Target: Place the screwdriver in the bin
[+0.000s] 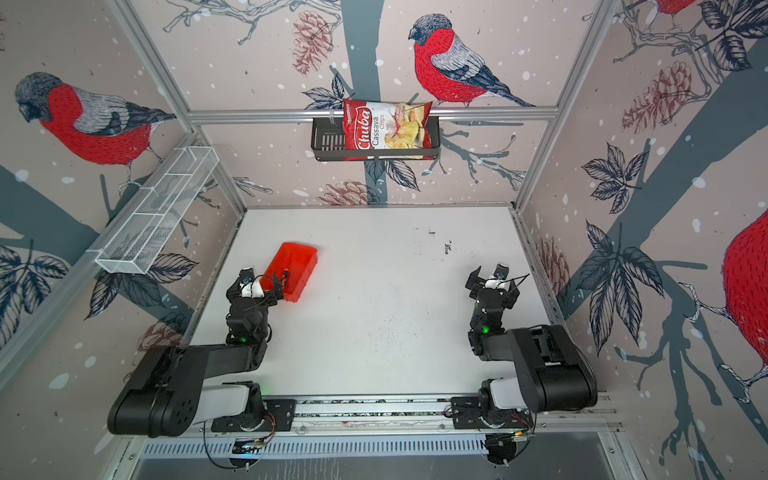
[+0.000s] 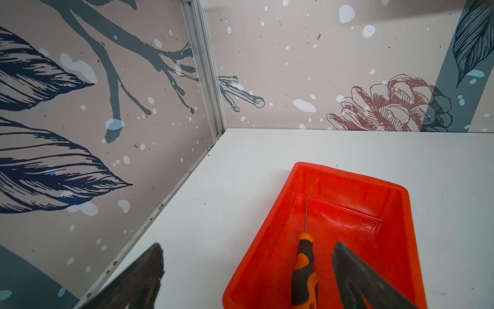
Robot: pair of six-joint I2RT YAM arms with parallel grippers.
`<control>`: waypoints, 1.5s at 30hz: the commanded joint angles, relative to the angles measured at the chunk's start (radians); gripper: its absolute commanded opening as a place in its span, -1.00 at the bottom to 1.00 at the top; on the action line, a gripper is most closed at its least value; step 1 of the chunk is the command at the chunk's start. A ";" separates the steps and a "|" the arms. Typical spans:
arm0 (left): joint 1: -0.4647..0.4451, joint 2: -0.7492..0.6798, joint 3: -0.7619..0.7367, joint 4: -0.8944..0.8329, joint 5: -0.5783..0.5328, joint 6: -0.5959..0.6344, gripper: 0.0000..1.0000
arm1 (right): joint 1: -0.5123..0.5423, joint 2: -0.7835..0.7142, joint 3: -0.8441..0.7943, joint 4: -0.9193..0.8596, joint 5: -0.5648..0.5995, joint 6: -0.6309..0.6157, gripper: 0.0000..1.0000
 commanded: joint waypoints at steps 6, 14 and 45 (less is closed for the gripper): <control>0.006 -0.035 0.017 -0.019 0.121 -0.020 0.93 | -0.047 0.084 0.014 0.155 -0.135 -0.001 0.99; 0.006 0.096 0.050 0.102 0.179 -0.087 0.94 | -0.061 0.062 0.047 0.055 -0.162 0.014 0.99; 0.002 0.246 0.114 0.110 0.168 -0.081 0.98 | -0.060 0.061 0.049 0.047 -0.165 0.016 0.99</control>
